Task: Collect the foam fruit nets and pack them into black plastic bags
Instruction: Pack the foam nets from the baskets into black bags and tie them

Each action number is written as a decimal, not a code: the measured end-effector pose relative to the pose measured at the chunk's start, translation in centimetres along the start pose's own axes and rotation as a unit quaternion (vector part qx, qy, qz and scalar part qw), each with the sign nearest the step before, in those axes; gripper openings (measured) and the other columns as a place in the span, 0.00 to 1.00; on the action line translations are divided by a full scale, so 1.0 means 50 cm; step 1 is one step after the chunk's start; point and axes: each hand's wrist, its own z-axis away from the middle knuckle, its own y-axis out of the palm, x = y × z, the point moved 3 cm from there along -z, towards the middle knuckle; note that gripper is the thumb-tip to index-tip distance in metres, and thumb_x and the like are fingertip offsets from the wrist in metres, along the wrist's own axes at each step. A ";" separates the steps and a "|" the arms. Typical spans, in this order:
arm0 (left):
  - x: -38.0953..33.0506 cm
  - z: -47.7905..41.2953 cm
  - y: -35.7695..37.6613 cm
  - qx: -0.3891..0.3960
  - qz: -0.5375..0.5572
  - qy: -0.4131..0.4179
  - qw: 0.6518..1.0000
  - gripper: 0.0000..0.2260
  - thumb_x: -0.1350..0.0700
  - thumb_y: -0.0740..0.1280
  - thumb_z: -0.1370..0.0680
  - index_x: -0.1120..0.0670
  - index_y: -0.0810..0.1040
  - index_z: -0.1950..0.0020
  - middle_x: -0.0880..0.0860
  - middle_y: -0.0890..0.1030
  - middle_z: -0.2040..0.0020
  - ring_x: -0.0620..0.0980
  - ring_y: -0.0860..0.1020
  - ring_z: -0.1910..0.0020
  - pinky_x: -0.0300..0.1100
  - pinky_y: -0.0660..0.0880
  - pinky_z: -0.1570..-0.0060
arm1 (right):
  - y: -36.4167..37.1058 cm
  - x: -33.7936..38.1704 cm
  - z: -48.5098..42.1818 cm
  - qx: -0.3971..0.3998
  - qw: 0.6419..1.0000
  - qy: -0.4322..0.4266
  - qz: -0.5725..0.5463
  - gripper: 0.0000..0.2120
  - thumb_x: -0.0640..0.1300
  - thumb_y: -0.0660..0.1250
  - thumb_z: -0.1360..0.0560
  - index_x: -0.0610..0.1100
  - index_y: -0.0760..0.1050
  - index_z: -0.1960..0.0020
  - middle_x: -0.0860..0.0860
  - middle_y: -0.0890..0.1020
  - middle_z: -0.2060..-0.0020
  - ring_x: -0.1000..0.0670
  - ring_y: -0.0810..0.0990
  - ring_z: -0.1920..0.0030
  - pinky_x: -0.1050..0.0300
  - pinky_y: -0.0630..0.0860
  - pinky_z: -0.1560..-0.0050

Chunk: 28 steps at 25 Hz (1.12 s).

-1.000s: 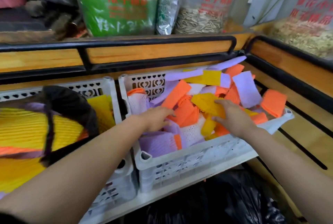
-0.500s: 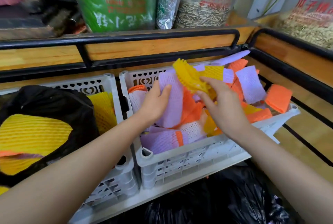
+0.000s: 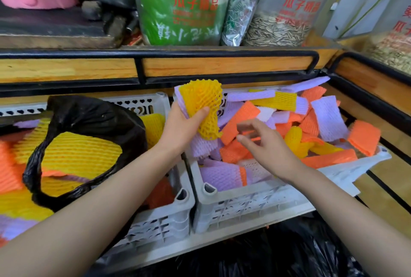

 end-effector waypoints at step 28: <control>-0.235 0.163 -0.086 -0.055 0.045 0.025 0.997 0.17 0.57 0.66 0.23 0.56 0.60 0.42 0.52 0.73 0.46 0.50 0.72 0.44 0.41 0.68 0.44 | -0.084 0.363 0.103 -0.183 0.976 -0.108 0.050 0.23 0.46 0.70 0.29 0.45 0.66 0.37 0.52 0.75 0.43 0.51 0.74 0.43 0.56 0.71 0.46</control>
